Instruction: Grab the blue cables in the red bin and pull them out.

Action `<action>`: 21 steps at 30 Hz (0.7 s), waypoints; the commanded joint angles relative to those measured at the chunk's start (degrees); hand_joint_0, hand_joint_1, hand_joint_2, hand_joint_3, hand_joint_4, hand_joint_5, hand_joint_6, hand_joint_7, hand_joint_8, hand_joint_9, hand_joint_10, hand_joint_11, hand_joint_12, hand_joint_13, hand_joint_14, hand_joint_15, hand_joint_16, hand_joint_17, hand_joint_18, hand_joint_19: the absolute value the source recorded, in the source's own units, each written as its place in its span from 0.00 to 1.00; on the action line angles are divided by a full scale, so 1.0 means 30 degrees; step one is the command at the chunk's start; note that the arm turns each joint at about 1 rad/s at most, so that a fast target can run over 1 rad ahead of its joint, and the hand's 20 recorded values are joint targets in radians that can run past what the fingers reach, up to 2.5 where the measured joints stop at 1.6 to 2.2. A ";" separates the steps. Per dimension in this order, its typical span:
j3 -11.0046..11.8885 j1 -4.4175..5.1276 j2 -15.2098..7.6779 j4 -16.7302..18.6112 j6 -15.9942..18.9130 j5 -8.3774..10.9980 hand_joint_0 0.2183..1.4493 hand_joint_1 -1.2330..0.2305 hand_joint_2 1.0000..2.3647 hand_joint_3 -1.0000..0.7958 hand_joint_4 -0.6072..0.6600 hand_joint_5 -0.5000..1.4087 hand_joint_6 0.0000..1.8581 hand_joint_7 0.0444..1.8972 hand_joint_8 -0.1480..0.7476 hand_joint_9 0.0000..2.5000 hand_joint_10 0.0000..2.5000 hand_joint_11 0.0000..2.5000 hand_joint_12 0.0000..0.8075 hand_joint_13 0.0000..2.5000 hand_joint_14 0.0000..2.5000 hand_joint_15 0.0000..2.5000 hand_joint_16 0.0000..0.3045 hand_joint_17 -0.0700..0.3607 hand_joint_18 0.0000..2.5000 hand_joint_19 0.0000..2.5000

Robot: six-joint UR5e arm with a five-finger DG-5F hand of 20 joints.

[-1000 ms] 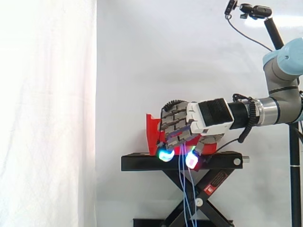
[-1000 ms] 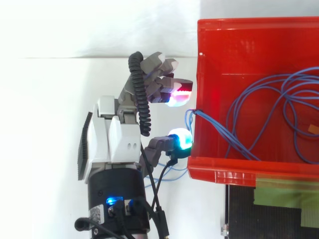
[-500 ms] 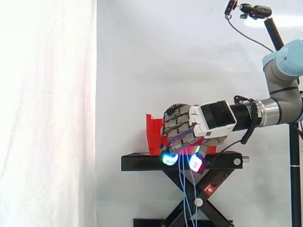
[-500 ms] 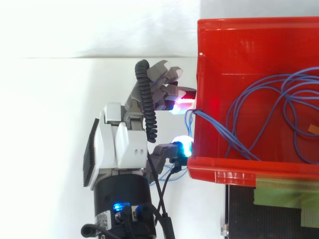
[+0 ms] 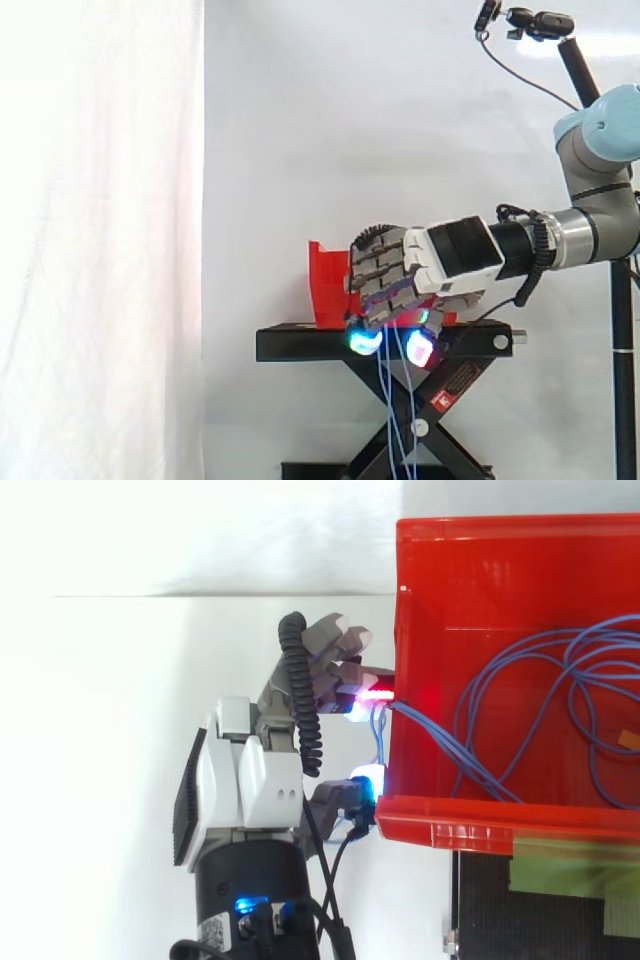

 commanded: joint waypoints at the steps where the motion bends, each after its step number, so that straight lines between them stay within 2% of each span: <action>1: 0.0007 -0.0060 -0.0018 -0.0153 -0.0096 -0.0038 0.41 0.17 0.00 0.00 0.58 0.68 0.01 0.30 0.43 0.35 0.01 0.32 0.42 0.28 0.01 0.20 0.16 0.41 0.20 0.18; 7: 0.0007 -0.0031 -0.0018 0.0082 -0.0096 -0.0038 0.41 0.17 0.00 0.00 0.57 0.71 0.01 0.36 0.43 0.36 0.01 0.32 0.42 0.28 0.01 0.20 0.16 0.41 0.19 0.17; 11: 0.0007 0.0057 -0.0018 0.0404 -0.0096 0.0020 0.41 0.17 0.00 0.00 0.57 0.71 0.01 0.36 0.43 0.36 0.01 0.32 0.42 0.28 0.01 0.20 0.16 0.41 0.20 0.18; 14: 0.0007 0.0086 -0.0018 0.1078 -0.0096 0.0020 0.41 0.17 0.00 0.00 0.57 0.69 0.01 0.33 0.43 0.36 0.01 0.32 0.42 0.28 0.01 0.19 0.16 0.41 0.20 0.18; 21: 0.0007 0.0116 -0.0018 0.1224 -0.0096 -0.0009 0.41 0.17 0.00 0.00 0.56 0.70 0.01 0.33 0.43 0.36 0.01 0.32 0.42 0.28 0.01 0.19 0.16 0.41 0.20 0.18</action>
